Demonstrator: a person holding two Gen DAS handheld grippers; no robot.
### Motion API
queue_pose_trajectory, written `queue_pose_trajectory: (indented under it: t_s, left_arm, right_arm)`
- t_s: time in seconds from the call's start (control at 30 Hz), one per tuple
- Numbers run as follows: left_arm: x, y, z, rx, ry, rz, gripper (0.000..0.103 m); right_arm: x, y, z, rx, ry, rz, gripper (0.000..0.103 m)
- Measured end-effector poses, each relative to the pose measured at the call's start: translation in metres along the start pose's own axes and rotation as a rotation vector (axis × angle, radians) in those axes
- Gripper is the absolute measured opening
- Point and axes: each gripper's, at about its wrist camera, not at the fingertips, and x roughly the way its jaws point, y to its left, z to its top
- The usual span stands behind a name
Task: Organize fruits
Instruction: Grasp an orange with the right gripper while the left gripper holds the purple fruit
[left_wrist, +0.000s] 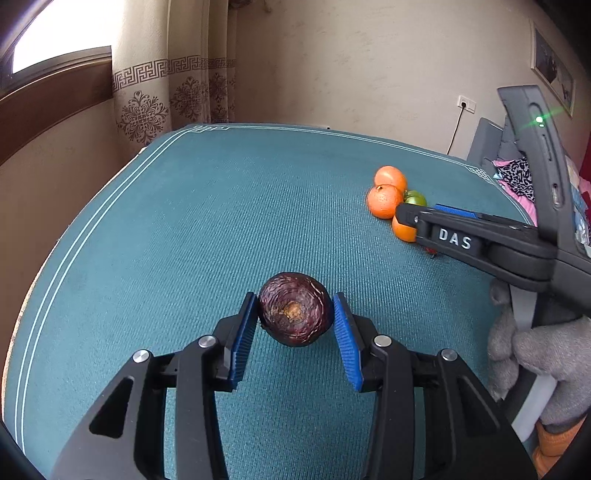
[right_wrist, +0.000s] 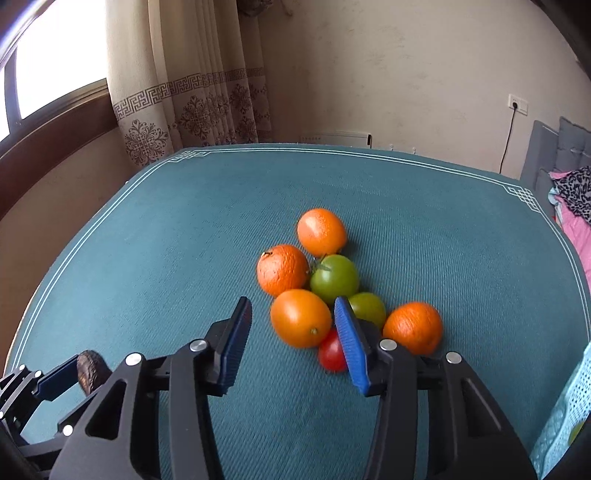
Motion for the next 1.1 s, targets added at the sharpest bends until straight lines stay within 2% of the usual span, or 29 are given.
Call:
queue_pose_trajectory:
  t_s: [0.13, 0.27, 0.33, 0.63, 1.1]
  left_arm:
    - [0.002, 0.003, 0.0, -0.01, 0.009, -0.002, 0.043]
    - [0.006, 0.007, 0.003, -0.026, 0.019, -0.004, 0.043]
    - [0.007, 0.009, 0.003, -0.03, 0.023, -0.002, 0.043]
    - [0.006, 0.015, 0.004, -0.054, 0.021, 0.005, 0.043]
    - [0.001, 0.011, 0.002, -0.039, 0.003, -0.008, 0.043]
  right_arm:
    - [0.009, 0.003, 0.001, -0.011, 0.006, -0.014, 0.046]
    - [0.01, 0.007, -0.002, -0.043, 0.003, -0.063, 0.037]
    - [0.01, 0.008, -0.002, -0.045, 0.003, -0.063, 0.036]
    - [-0.004, 0.025, -0.019, -0.089, 0.016, 0.015, 0.036]
    - [-0.043, 0.018, -0.038, -0.003, -0.013, 0.068, 0.036]
